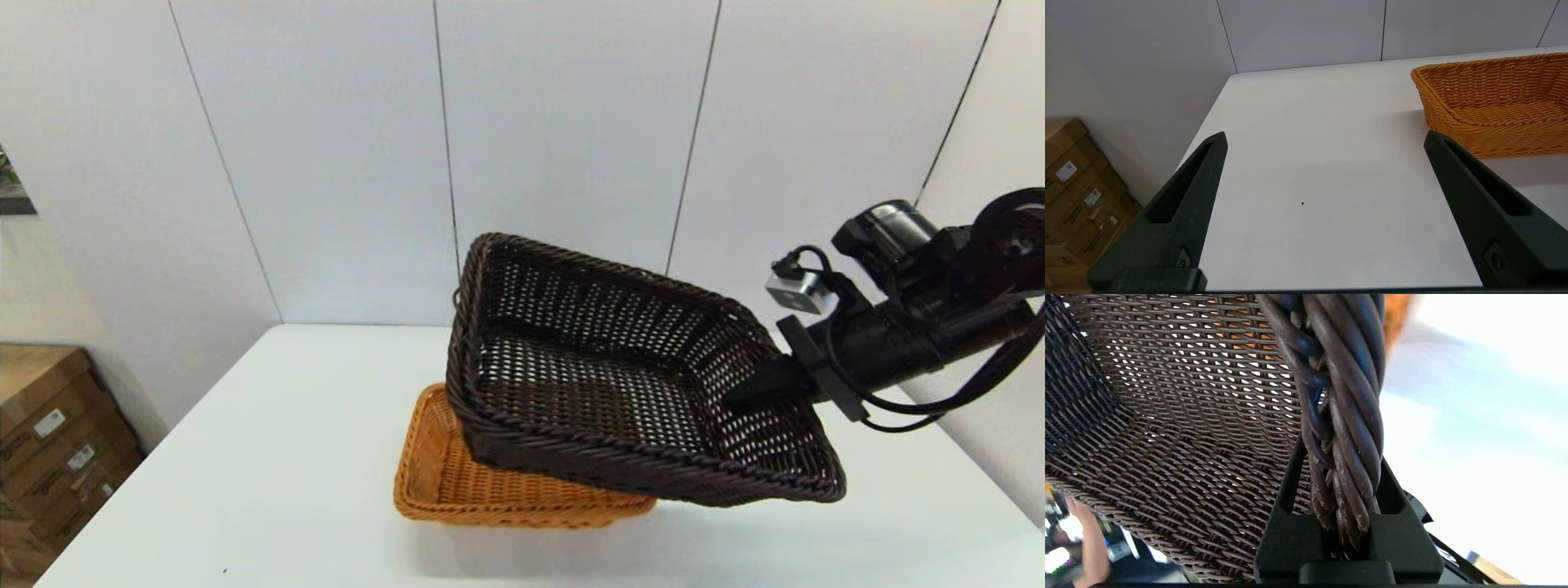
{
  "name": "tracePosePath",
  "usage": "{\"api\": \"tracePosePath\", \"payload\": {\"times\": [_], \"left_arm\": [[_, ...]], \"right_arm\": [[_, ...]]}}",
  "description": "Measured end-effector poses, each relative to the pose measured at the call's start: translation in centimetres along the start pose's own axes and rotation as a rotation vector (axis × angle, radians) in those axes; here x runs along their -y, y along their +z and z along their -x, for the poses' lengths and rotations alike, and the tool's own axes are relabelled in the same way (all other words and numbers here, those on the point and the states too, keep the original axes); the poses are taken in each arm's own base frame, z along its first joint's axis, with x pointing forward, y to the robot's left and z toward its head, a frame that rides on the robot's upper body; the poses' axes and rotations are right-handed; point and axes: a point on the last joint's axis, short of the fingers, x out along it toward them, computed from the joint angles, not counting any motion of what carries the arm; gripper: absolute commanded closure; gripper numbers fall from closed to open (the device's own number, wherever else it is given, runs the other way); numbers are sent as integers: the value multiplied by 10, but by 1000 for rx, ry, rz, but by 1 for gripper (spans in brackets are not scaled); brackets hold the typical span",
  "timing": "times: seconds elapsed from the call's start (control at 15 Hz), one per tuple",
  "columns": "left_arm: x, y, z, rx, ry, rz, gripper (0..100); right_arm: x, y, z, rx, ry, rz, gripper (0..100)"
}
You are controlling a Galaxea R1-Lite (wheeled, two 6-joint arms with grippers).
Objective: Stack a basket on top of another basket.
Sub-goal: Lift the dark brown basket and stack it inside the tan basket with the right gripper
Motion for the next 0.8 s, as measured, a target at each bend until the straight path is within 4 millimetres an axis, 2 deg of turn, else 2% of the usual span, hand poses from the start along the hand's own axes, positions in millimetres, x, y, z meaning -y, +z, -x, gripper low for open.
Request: {"api": "tracePosePath", "payload": {"times": [0.27, 0.8], "left_arm": [[0, 0, 0, 0, 0, 0, 0], [0, 0, 0, 0, 0, 0, 0]], "right_arm": [[-11, 10, -18, -37, 11, 37, 100], [-32, 18, -44, -117, -44, 78, 100]]}}
